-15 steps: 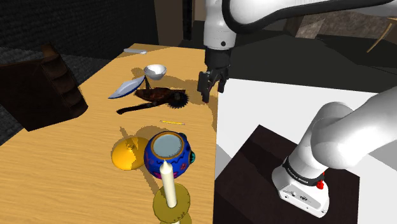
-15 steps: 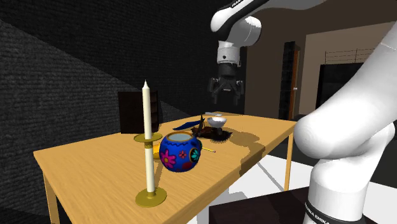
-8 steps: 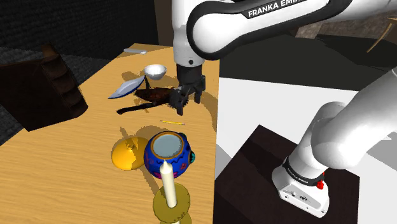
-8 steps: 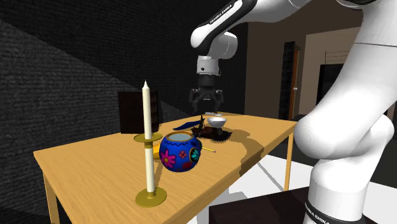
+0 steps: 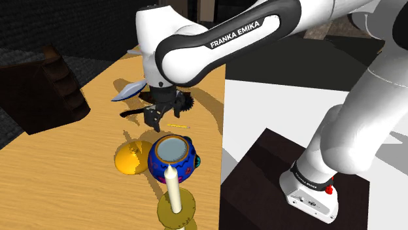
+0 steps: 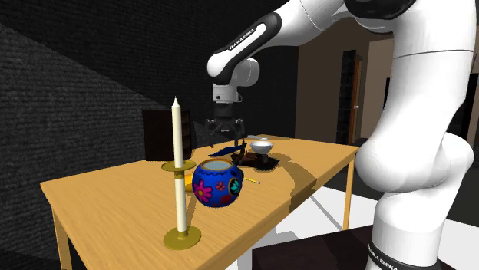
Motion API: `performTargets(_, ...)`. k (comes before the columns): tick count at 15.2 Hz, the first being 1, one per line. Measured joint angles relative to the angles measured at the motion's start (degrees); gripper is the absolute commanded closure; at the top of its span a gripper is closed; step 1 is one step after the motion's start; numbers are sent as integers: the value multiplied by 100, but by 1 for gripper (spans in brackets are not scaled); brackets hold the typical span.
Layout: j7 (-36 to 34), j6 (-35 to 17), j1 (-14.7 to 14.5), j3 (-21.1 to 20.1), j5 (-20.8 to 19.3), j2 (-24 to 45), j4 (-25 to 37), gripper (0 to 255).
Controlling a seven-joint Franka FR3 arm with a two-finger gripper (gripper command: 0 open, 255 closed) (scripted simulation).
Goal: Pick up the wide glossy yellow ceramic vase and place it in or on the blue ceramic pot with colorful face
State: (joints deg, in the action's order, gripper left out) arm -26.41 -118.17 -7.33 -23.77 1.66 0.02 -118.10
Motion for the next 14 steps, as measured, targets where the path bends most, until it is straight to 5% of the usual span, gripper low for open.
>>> performTargets(11,-1284,-123,-897,21,-1587,2632,2354,0)
performTargets(14,-1355,-144,-1010,80,-1726,2923,2610,0)
